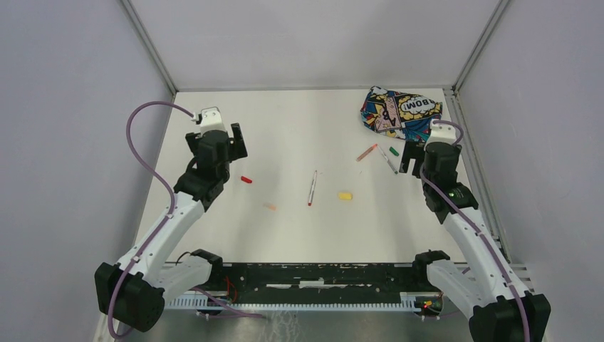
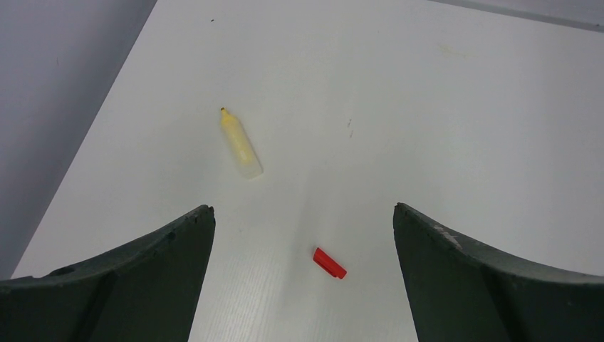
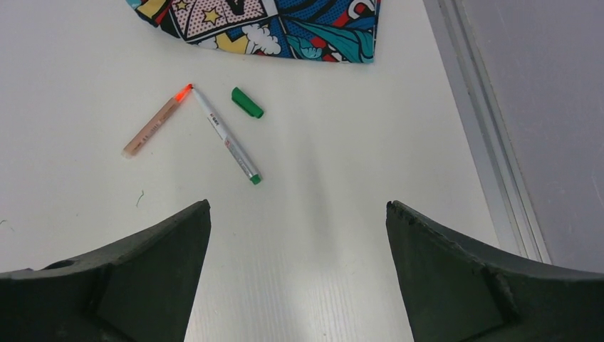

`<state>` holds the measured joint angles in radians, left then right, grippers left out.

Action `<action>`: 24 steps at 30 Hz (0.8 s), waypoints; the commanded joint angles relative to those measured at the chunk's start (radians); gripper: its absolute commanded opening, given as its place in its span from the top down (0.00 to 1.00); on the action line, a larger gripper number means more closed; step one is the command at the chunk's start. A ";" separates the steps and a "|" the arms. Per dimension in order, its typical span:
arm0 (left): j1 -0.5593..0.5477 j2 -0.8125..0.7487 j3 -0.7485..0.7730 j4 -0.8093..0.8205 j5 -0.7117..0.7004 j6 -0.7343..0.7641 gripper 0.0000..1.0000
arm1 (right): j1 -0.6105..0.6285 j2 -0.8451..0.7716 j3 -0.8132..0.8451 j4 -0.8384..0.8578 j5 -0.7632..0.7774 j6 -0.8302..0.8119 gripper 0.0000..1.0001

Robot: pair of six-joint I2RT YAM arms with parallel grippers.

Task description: Insert the pens into the pen caps

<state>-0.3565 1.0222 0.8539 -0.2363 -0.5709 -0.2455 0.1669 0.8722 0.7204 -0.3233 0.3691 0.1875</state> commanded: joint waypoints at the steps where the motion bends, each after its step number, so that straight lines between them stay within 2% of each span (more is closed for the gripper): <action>1: 0.008 -0.006 0.017 0.040 0.022 -0.059 0.00 | -0.005 0.038 0.028 0.013 -0.080 0.003 0.02; 5: 0.015 -0.007 0.019 0.040 0.053 -0.061 0.00 | -0.004 0.092 0.051 -0.008 -0.206 -0.038 0.02; 12: 0.018 -0.046 -0.015 0.077 0.097 -0.057 0.00 | -0.005 0.133 0.043 0.002 -0.328 -0.084 0.02; 24: 0.038 -0.021 -0.013 0.136 0.246 -0.075 0.00 | -0.004 0.150 0.035 -0.018 -0.293 -0.045 0.02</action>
<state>-0.3367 1.0016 0.8394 -0.1734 -0.4065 -0.2775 0.1669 1.0351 0.7330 -0.3527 0.0677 0.1329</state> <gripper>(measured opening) 0.995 0.979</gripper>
